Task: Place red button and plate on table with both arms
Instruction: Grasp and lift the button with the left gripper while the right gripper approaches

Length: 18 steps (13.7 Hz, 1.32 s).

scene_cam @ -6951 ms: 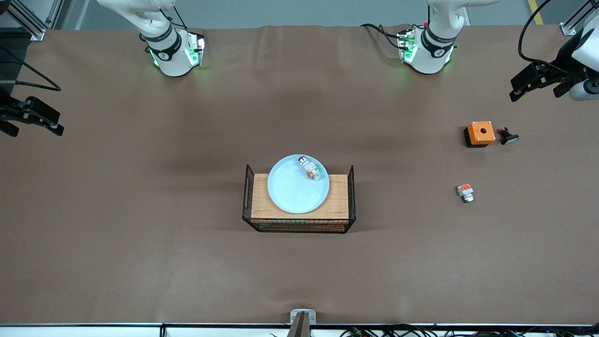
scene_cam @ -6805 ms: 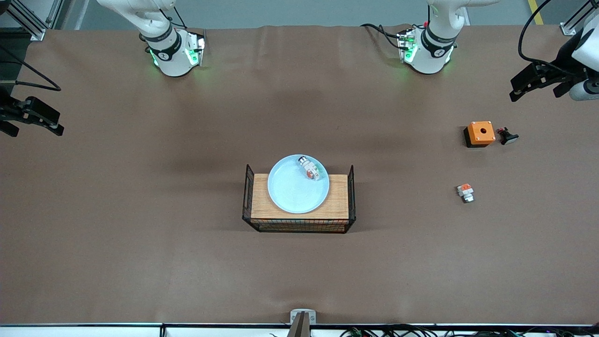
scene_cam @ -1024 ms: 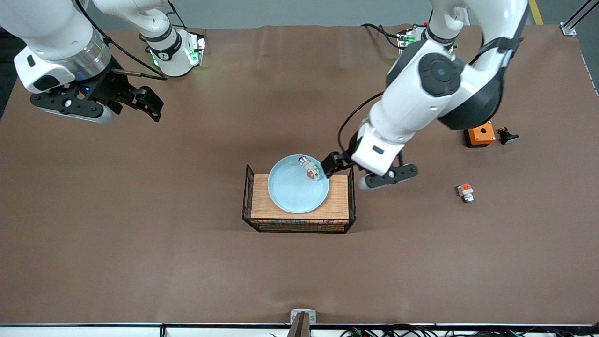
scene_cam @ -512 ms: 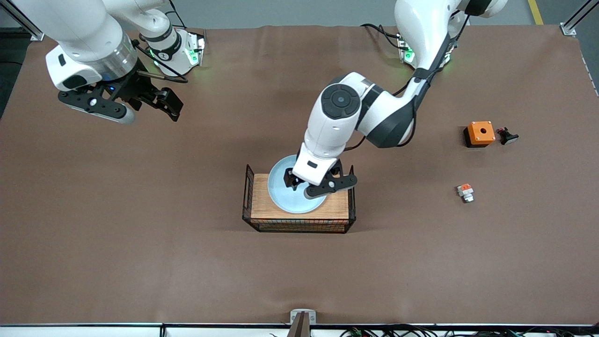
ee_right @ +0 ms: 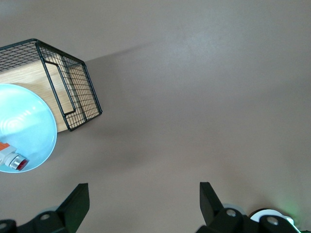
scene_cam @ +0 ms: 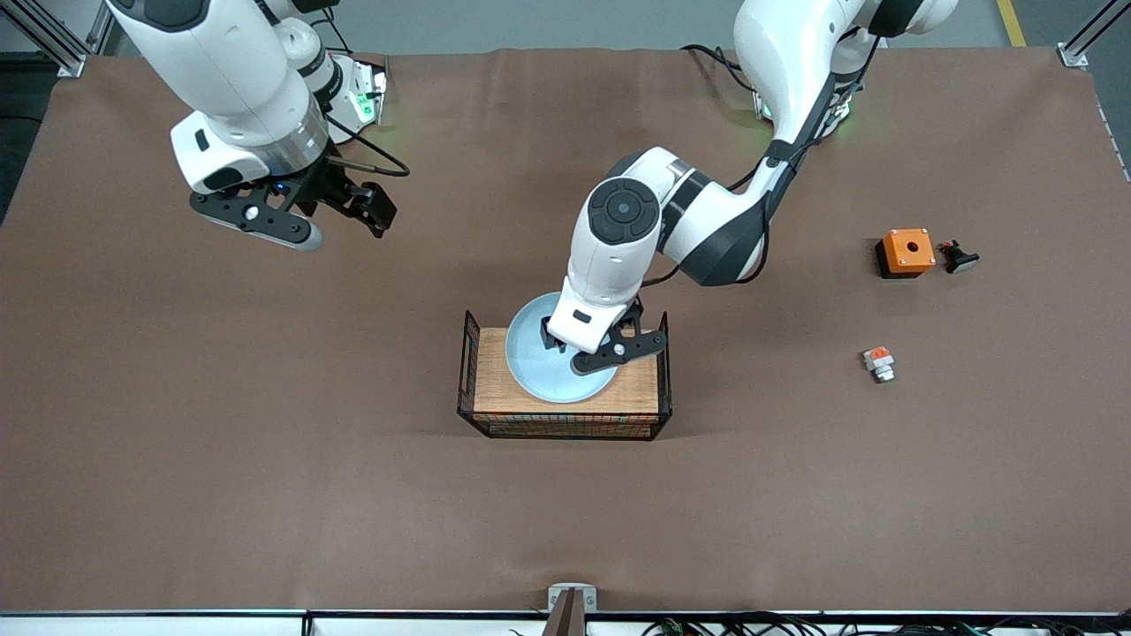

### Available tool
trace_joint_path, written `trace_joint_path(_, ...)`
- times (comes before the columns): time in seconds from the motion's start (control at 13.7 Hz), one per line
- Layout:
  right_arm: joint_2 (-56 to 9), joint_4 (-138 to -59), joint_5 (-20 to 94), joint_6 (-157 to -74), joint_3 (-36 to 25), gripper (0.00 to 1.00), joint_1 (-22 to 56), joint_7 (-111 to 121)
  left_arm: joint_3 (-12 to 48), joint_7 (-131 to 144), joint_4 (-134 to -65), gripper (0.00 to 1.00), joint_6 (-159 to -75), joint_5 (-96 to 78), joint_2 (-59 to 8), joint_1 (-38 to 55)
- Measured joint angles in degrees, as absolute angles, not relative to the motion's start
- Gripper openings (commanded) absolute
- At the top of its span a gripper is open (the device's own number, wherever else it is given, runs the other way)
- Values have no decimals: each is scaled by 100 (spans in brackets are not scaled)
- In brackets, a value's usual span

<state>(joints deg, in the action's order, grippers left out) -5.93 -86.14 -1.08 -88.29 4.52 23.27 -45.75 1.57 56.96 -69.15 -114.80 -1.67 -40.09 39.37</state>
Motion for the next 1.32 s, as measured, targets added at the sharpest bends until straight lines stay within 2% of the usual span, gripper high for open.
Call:
trace_joint_path(0.22, -623, -8614, -108, -8829, 450, 100, 2334, -4575, 159, 5862, -6917, 78, -11345, -167, -4096, 4024)
trace_joint_path(0.29, -635, -8614, -108, -8829, 449, 100, 2334, -4575, 159, 5924, -6917, 72, -11311, -167, -4125, 4062)
trace_joint_path(0.37, -646, -8614, -108, -8829, 449, 100, 2334, -4575, 159, 5986, -6917, 60, -11293, -167, -4145, 4094)
trace_joint_path(0.51, -661, -8614, -108, -8829, 449, 100, 2334, -4575, 159, 6043, -6917, 21, -11269, -170, -4169, 4113)
trace_joint_path(0.59, -669, -8614, -108, -8831, 449, 100, 2334, -4586, 159, 6068, -6917, 6, -11265, -172, -4183, 4112)
trace_joint_path(0.73, -683, -8614, -108, -8851, 449, 100, 2357, -4816, 159, 6155, -6917, 0, -11262, -173, -4198, 4112)
trace_joint_path(1.1, -821, -8615, -108, -8985, 451, 99, 2634, -5618, 146, 6193, -6800, 0, -11009, -173, -4128, 4086)
trace_joint_path(1.32, -965, -8616, -108, -9093, 453, 99, 2897, -6473, 113, 6203, -6684, 0, -10837, -173, -3715, 3848)
